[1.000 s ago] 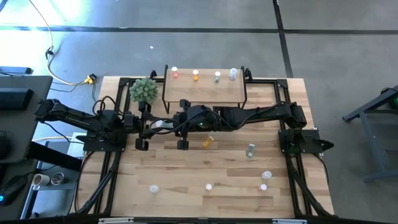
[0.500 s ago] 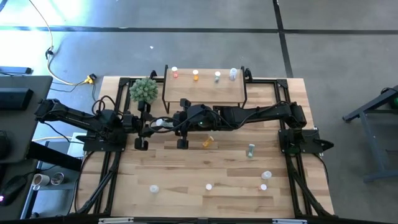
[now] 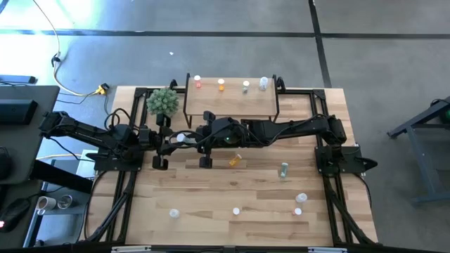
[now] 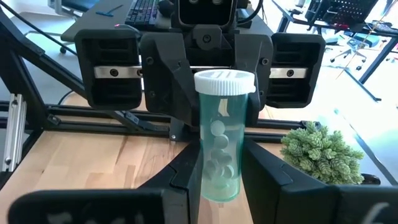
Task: Pick and place medicine bottles onto shelf by color
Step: Put the left blue pill bottle on the shelf aligned with the other blue pill bottle
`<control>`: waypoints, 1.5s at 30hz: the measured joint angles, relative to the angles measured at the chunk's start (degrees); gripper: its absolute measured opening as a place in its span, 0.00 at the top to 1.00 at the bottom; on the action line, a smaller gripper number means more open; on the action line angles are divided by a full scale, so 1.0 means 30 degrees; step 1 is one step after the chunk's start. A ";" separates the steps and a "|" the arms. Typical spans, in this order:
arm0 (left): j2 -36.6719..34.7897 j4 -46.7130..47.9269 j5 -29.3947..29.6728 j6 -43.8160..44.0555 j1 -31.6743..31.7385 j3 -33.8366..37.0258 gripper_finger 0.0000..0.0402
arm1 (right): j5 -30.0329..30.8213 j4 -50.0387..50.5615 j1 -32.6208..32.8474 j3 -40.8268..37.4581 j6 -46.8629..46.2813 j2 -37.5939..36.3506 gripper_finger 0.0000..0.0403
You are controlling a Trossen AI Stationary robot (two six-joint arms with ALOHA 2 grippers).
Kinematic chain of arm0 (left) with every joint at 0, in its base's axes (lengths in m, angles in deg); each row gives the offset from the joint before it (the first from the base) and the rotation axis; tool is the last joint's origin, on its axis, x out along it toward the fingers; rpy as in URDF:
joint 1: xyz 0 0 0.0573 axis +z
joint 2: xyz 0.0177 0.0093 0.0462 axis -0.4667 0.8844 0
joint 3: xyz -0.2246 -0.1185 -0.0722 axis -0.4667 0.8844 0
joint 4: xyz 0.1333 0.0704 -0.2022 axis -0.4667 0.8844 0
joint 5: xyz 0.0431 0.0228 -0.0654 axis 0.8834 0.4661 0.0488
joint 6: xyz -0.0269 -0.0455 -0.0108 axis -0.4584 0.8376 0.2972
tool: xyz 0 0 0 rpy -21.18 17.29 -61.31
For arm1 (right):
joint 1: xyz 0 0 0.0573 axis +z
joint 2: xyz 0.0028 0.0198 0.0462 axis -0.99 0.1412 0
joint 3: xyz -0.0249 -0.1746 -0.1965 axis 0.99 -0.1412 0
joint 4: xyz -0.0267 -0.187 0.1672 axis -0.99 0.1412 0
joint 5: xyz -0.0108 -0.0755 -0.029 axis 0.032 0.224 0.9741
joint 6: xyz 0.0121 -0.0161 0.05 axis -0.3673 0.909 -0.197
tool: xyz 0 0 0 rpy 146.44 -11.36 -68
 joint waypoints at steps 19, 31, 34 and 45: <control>0.0029 0.0138 0.0981 -0.0005 0.0000 0.0007 0.59 | 0.0007 -0.0416 -0.0019 -0.0007 -0.0491 0.0000 0.80; 0.0036 0.0138 0.0787 -0.0160 -0.0007 0.0027 0.74 | 0.0075 -0.0316 -0.0022 -0.0007 -0.0494 0.0000 0.80; 0.0036 0.0138 0.0787 -0.0160 -0.0007 0.0036 0.77 | 0.0075 -0.0192 -0.0022 -0.0007 -0.0486 0.0000 0.80; 0.0051 0.0146 0.0932 -0.0211 0.0004 0.0044 0.77 | 0.0300 0.0047 -0.0102 0.0000 0.0104 0.0000 0.73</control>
